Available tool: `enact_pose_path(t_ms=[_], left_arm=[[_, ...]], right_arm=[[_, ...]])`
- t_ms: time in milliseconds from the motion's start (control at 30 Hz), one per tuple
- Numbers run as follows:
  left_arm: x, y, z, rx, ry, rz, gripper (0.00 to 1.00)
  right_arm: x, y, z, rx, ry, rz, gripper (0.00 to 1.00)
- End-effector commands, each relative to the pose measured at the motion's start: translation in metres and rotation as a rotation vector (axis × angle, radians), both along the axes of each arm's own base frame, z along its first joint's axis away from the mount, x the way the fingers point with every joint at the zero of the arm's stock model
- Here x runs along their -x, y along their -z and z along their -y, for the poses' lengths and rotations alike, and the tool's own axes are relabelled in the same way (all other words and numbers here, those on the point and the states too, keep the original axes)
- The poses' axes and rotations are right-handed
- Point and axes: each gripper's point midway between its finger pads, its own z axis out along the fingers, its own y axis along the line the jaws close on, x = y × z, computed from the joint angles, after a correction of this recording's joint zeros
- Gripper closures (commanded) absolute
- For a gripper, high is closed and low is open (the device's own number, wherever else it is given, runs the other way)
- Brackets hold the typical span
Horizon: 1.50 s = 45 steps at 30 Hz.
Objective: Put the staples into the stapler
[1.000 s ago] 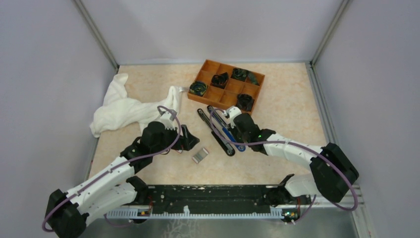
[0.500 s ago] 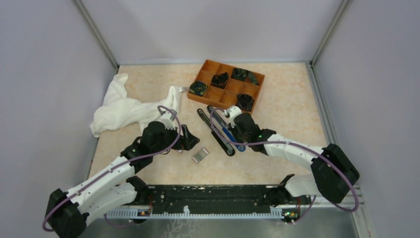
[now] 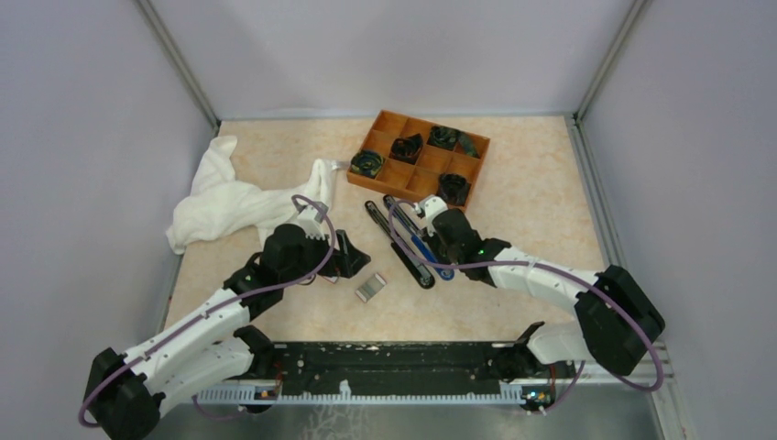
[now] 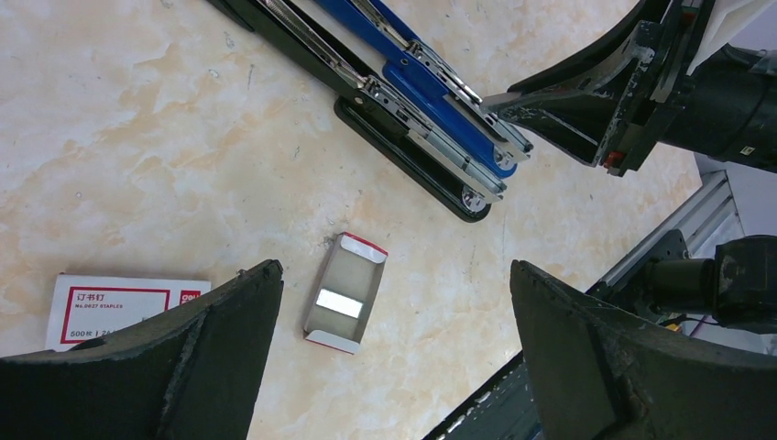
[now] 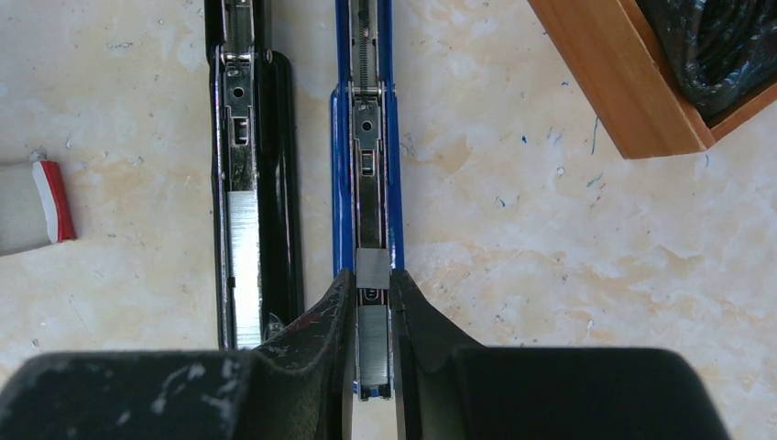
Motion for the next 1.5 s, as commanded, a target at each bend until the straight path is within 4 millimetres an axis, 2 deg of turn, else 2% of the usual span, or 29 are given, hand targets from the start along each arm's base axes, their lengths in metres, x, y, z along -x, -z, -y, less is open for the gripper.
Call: enact_pose_path(t_ms=[0,200,600,1033,1367,1467], left_arm=[[0.0,-0.002,0.003,0.02,0.007,0.007,0.01],[0.0,-0.004,0.003,0.024,0.008,0.01,0.01],[-0.001,-0.002,0.005,0.02,0.016,0.004,0.01],[-0.001,-0.002,0.005,0.02,0.014,0.002,0.01],[-0.001,-0.001,0.005,0.02,0.01,0.0,0.01],[-0.001,-0.002,0.006,0.023,0.014,0.0,0.01]], right_arm=[[-0.012,-0.018,-0.011,-0.041,-0.004,0.037,1.0],[-0.012,-0.011,-0.013,-0.029,-0.011,0.015,1.0],[-0.009,-0.012,-0.018,-0.046,-0.034,0.0,1.0],[0.005,-0.022,-0.041,-0.137,-0.139,-0.056,1.0],[-0.008,-0.036,-0.02,-0.124,-0.028,0.061,1.0],[-0.011,-0.034,-0.015,-0.095,-0.015,0.073,1.0]])
